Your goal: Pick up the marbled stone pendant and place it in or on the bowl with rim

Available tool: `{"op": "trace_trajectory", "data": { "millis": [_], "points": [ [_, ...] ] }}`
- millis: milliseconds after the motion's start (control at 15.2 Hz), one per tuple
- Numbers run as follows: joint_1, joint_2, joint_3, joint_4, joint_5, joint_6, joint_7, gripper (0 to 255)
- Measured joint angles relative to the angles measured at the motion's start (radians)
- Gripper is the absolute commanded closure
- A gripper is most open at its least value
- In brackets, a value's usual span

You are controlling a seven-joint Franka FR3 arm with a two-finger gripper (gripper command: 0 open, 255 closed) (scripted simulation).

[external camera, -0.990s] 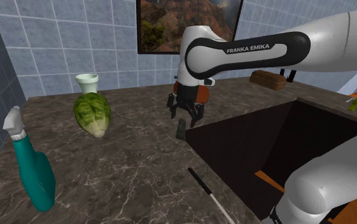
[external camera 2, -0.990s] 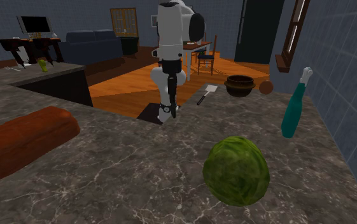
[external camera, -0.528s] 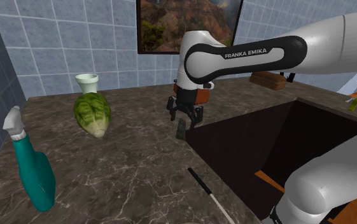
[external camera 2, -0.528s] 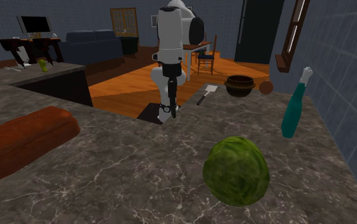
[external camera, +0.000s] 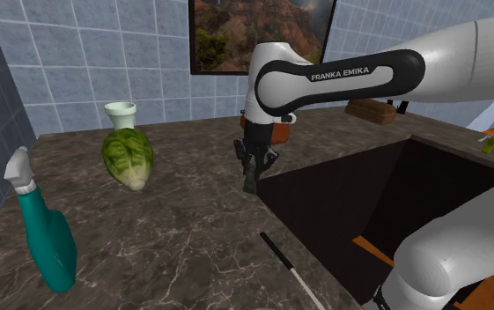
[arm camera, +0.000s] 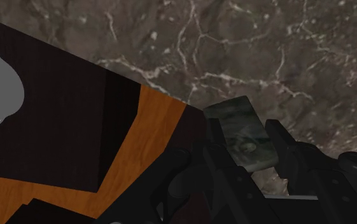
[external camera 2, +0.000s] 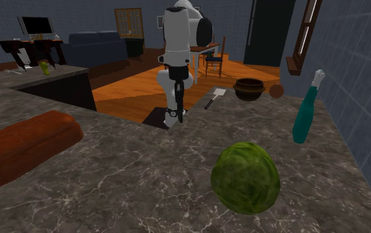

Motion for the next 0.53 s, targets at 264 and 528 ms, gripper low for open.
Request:
{"op": "trace_trajectory", "data": {
  "millis": [264, 528],
  "points": [
    [0.000, 0.000, 0.000, 0.000, 0.000, 0.000, 0.000, 255],
    [-0.001, -0.006, -0.006, 0.036, -0.001, -0.042, 0.000, 255]
  ]
}}
